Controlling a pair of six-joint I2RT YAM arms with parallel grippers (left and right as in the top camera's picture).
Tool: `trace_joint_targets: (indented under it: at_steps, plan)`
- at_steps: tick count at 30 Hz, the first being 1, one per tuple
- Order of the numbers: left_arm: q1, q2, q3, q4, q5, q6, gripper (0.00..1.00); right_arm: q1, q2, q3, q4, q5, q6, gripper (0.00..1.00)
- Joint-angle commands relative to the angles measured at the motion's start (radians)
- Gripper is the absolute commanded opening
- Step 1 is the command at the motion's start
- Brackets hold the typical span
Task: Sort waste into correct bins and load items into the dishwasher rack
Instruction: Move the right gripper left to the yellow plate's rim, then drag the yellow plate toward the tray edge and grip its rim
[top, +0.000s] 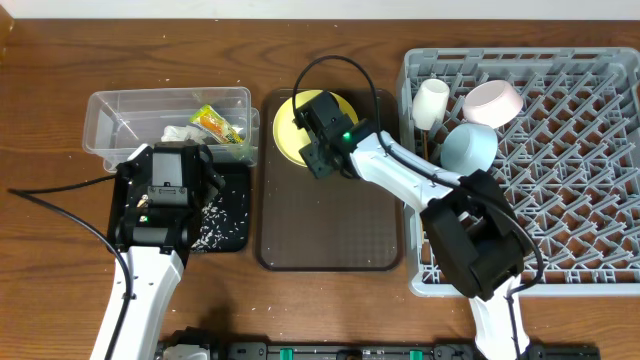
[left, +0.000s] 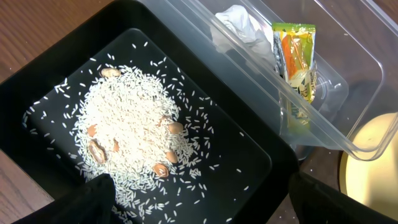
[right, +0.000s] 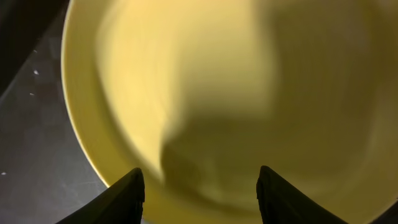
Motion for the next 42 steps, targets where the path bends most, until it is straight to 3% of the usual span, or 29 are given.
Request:
trace_joint_targets:
  at_steps: [1,9,11,14,17,32,42]
  plan:
    - [0.004,0.004,0.026,0.001,0.005,-0.005,0.92,0.008,0.008,0.001,0.006,0.010,0.005,0.57]
    - [0.004,0.004,0.026,0.001,0.005,-0.005,0.92,0.008,0.008,0.001,0.007,0.010,0.005,0.56]
    - [0.004,0.004,0.026,0.001,0.005,-0.005,0.92,0.008,0.009,0.001,0.007,0.010,0.005,0.46]
    - [0.004,0.004,0.026,0.001,0.005,-0.005,0.92,0.009,0.009,0.001,0.007,0.010,0.005,0.17]
    - [0.004,0.004,0.026,0.001,0.005,-0.005,0.92,0.009,0.009,0.001,0.008,0.010,0.005,0.02]
    - [0.004,0.004,0.026,0.001,0.005,-0.005,0.92,0.010,0.021,0.000,0.019,0.006,0.005,0.01]
    - [0.004,0.004,0.026,0.001,0.005,-0.005,0.92,0.018,0.068,0.000,-0.036,-0.109,0.006,0.01]
